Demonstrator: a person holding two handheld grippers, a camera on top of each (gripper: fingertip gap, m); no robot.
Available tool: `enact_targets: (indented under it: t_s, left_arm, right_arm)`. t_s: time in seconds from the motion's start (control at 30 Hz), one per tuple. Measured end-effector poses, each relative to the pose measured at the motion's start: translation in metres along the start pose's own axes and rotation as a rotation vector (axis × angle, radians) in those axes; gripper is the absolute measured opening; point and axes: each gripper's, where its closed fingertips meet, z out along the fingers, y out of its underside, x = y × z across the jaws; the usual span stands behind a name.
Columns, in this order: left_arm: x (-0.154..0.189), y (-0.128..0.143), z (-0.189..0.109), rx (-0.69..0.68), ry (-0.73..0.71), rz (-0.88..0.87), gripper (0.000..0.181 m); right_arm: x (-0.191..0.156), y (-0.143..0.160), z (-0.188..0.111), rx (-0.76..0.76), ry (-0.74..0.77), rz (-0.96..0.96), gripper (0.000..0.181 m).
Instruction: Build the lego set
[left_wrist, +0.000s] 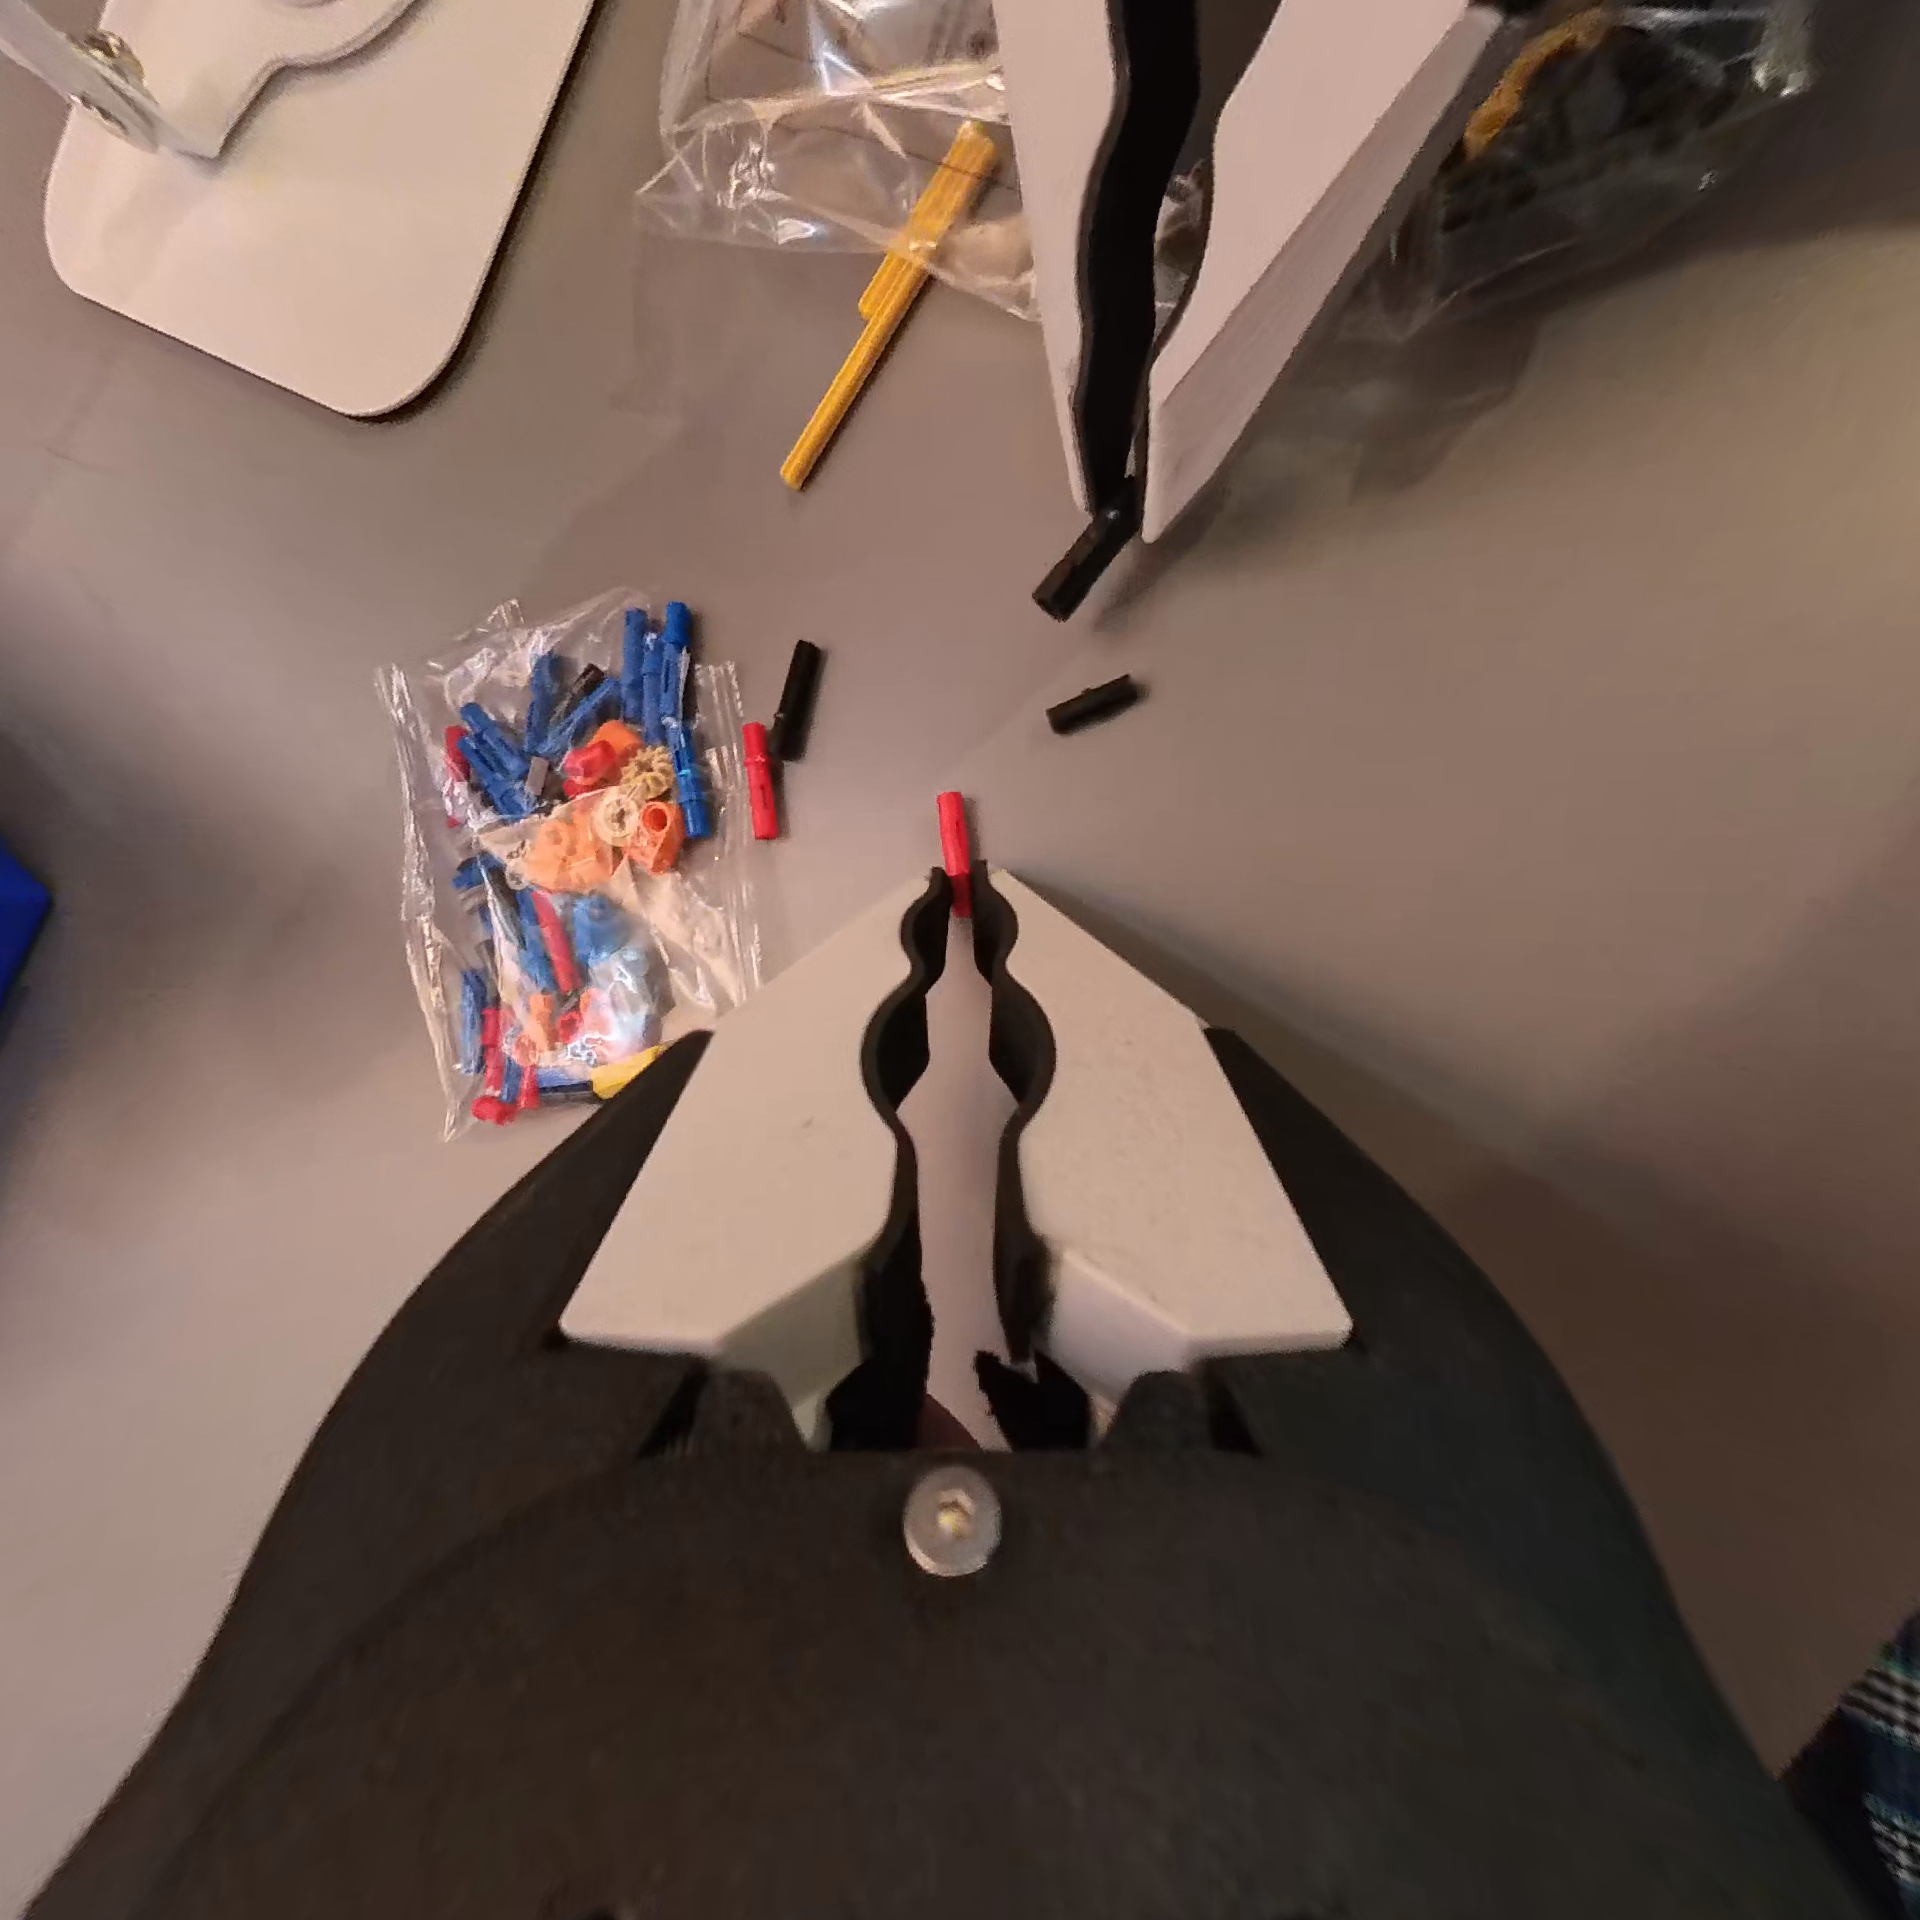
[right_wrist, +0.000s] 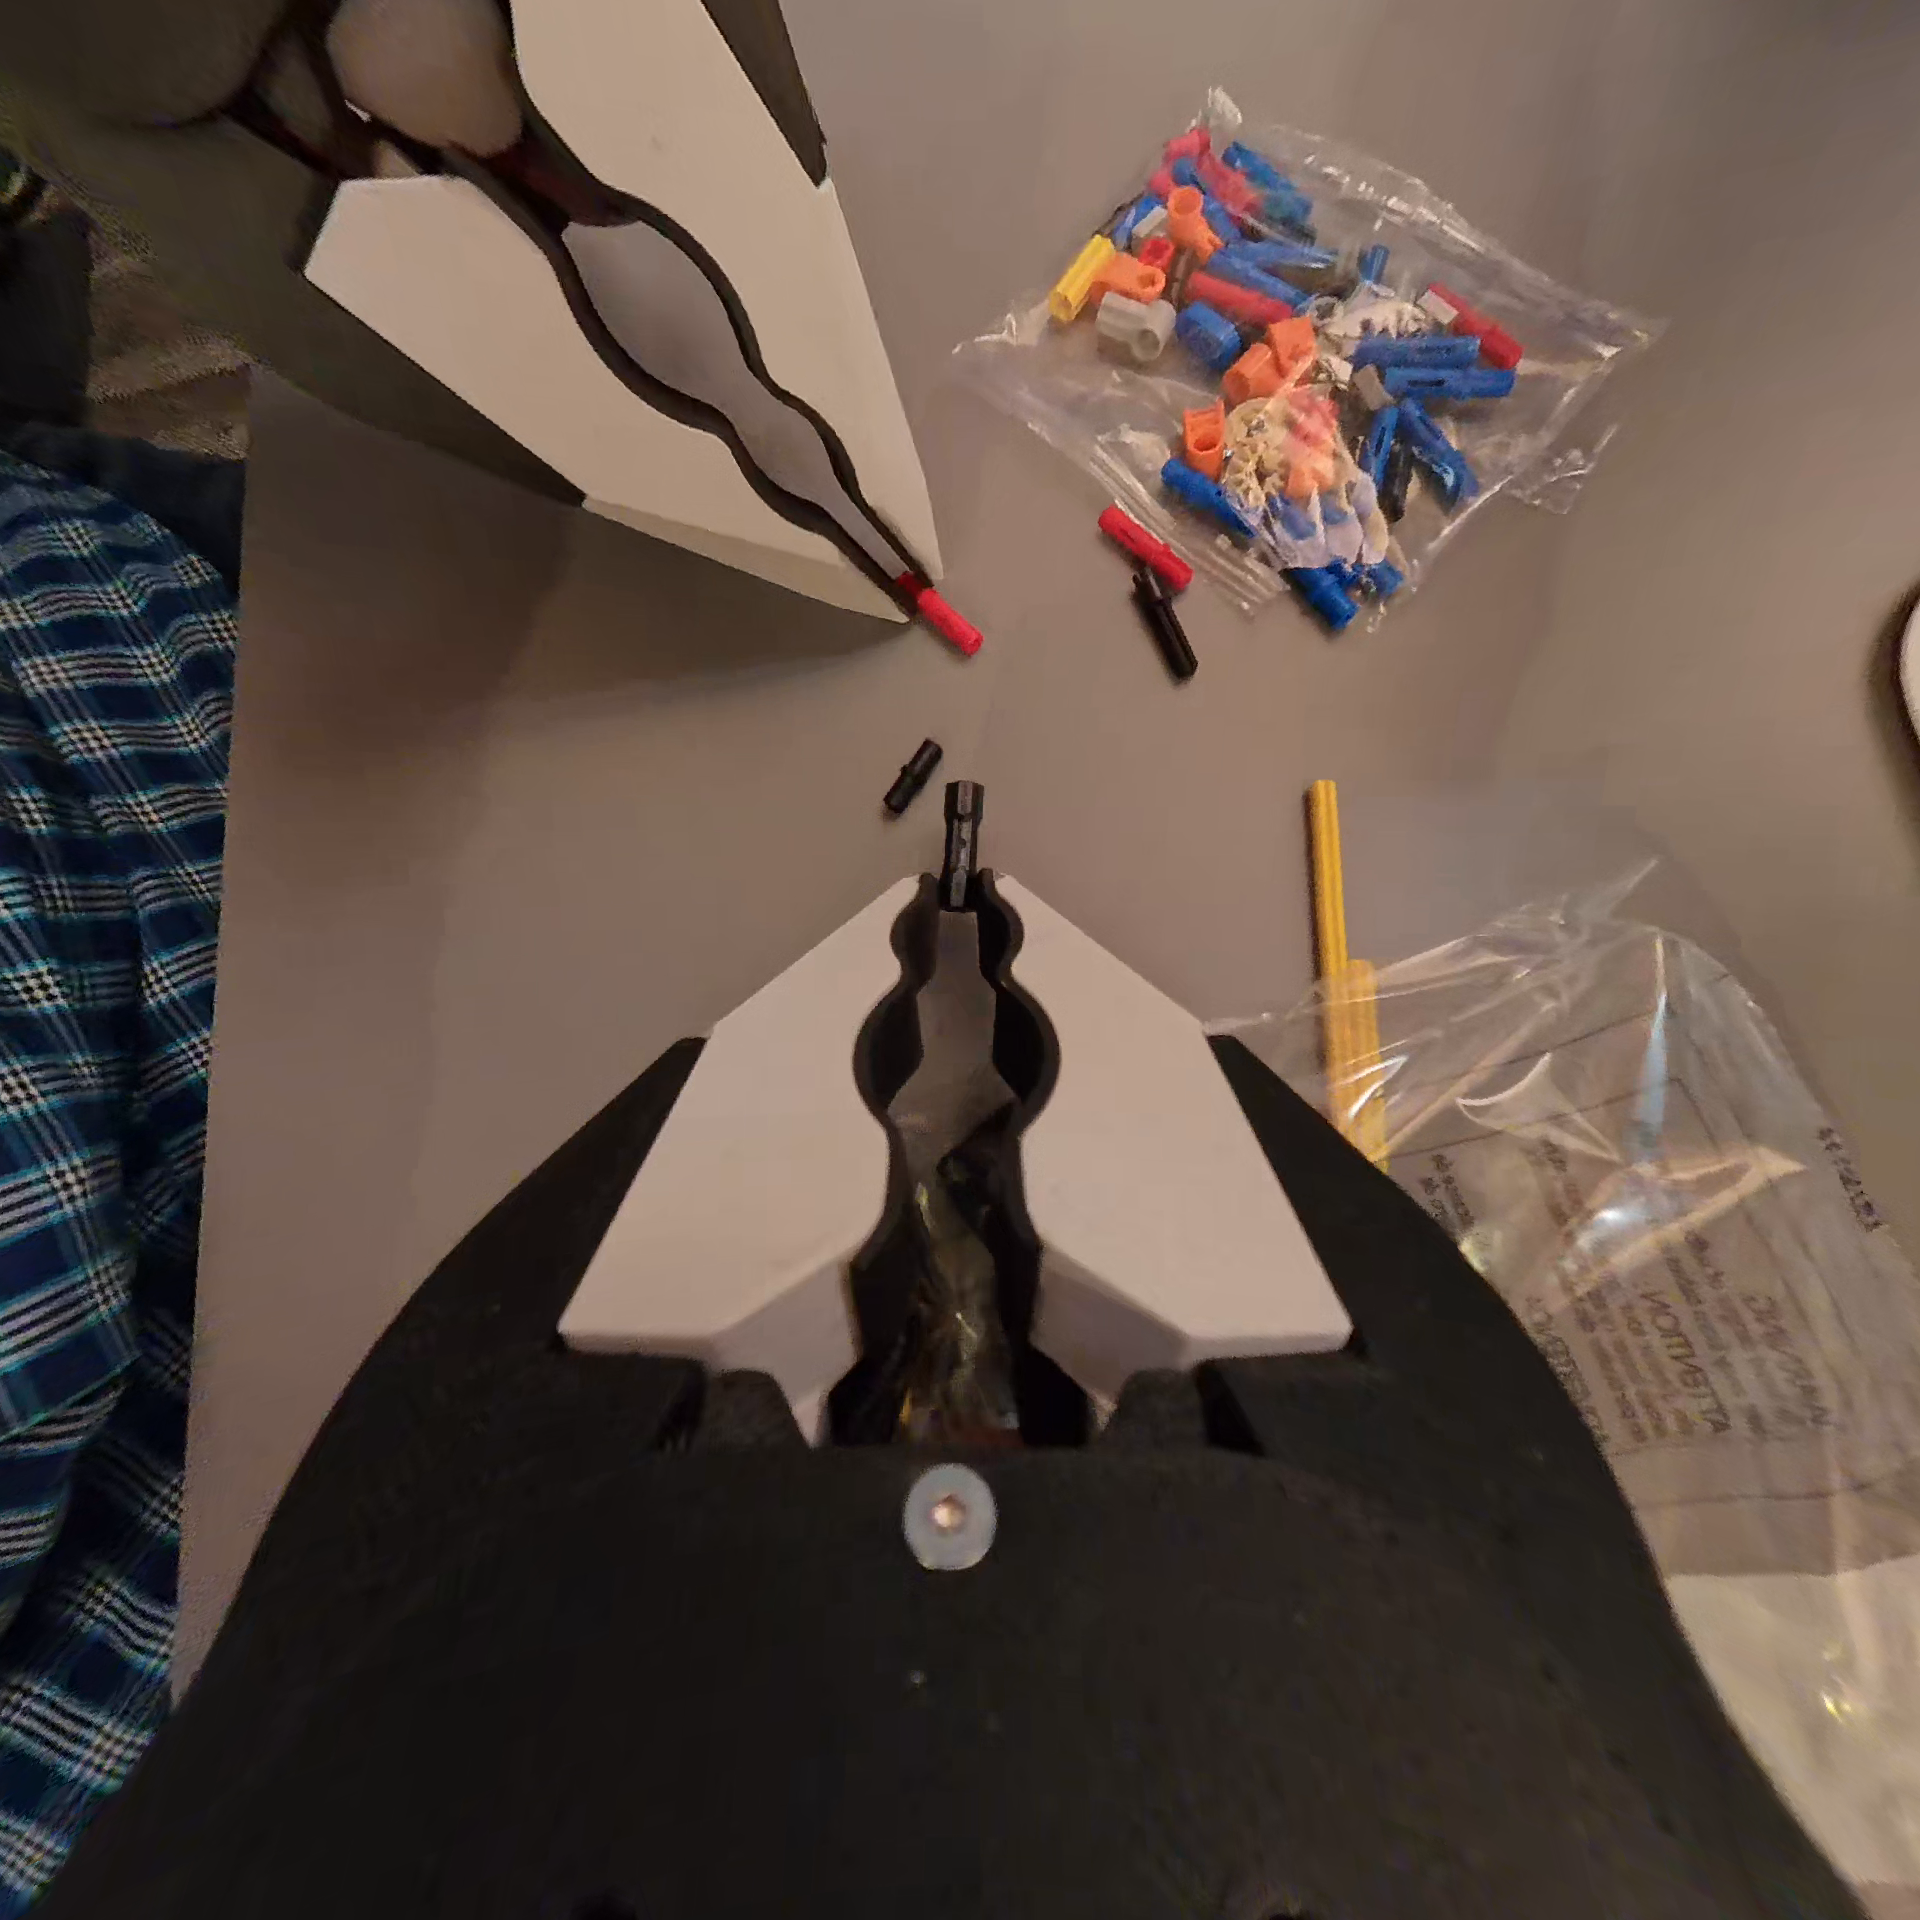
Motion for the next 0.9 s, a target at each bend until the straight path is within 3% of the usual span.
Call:
enact_targets:
  t_s: [0.27, 0.6, 0.7, 0.87, 0.9]
  left_arm:
    - [-0.001, 0.000, 0.000, 0.012, 0.004, -0.013, 0.001]
    - [-0.002, 0.003, 0.000, -0.004, 0.023, -0.126, 0.004]
    - [0.009, 0.000, -0.005, 0.001, 0.101, -0.183, 0.042]
    - [0.009, 0.002, -0.018, 0.020, 0.199, -0.204, 0.046]
    - [0.011, 0.002, -0.021, 0.031, 0.222, -0.158, 0.037]
  right_arm:
    - [0.015, 0.023, -0.015, -0.012, 0.045, 0.063, 0.005]
    - [-0.003, 0.001, -0.007, -0.022, 0.042, -0.012, 0.004]
    - [-0.004, 0.002, -0.001, -0.042, 0.048, -0.022, 0.004]
    - [-0.007, 0.003, -0.001, -0.037, 0.040, -0.015, 0.004]
    - [-0.007, 0.004, -0.002, -0.039, 0.042, -0.014, 0.004]
